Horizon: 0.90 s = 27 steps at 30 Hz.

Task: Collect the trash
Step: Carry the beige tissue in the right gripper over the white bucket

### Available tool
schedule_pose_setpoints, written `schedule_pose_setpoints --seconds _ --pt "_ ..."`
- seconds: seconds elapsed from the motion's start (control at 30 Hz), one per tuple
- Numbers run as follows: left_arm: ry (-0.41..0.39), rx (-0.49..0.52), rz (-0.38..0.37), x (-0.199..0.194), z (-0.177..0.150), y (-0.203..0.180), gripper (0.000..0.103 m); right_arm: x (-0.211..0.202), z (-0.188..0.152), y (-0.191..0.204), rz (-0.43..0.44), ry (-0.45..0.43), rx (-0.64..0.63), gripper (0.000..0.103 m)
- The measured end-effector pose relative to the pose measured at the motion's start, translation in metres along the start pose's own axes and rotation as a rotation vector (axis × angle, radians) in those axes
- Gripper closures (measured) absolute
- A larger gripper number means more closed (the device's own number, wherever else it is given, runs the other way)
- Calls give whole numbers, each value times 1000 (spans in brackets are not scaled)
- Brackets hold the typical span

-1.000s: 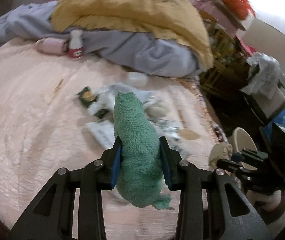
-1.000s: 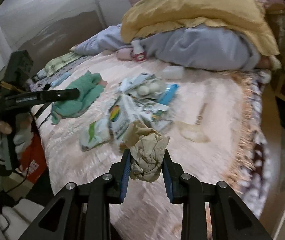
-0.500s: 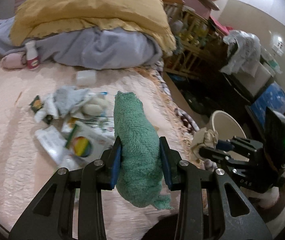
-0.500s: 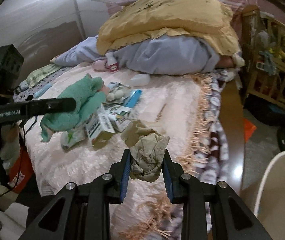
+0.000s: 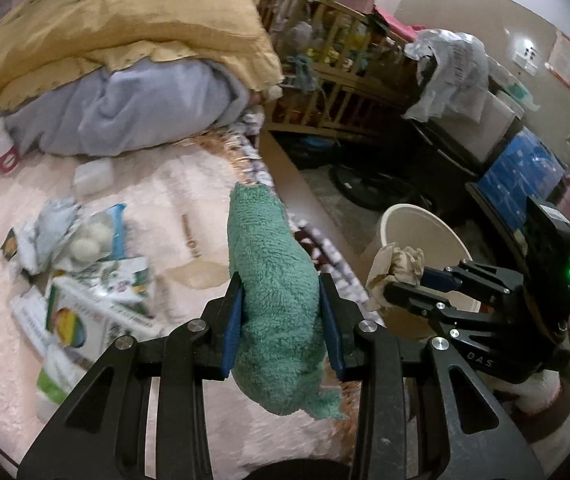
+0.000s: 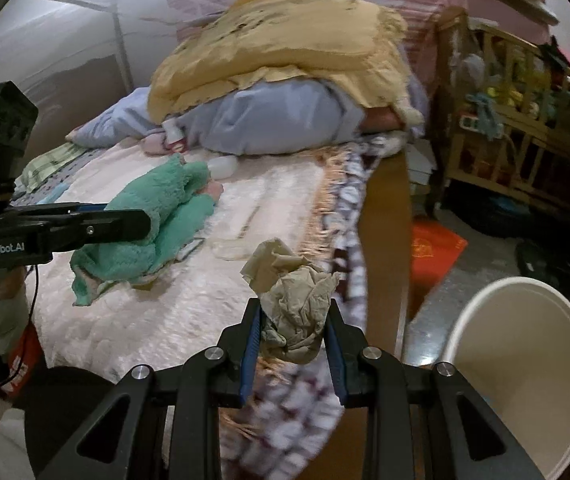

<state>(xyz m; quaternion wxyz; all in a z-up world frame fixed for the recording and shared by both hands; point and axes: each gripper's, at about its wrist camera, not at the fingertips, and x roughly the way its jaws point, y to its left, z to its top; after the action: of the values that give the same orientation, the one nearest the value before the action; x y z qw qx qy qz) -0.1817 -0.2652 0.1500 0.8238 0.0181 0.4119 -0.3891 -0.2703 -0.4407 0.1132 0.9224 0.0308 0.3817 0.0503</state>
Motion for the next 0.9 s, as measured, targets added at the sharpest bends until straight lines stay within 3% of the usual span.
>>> schedule_pose_setpoints --seconds 0.5,0.9 --pt "21 110 -4 36 13 -57 70 -28 -21 -59 -143 -5 98 74" --pt "63 176 -55 67 23 -107 70 -45 -42 -106 -226 -4 230 74"
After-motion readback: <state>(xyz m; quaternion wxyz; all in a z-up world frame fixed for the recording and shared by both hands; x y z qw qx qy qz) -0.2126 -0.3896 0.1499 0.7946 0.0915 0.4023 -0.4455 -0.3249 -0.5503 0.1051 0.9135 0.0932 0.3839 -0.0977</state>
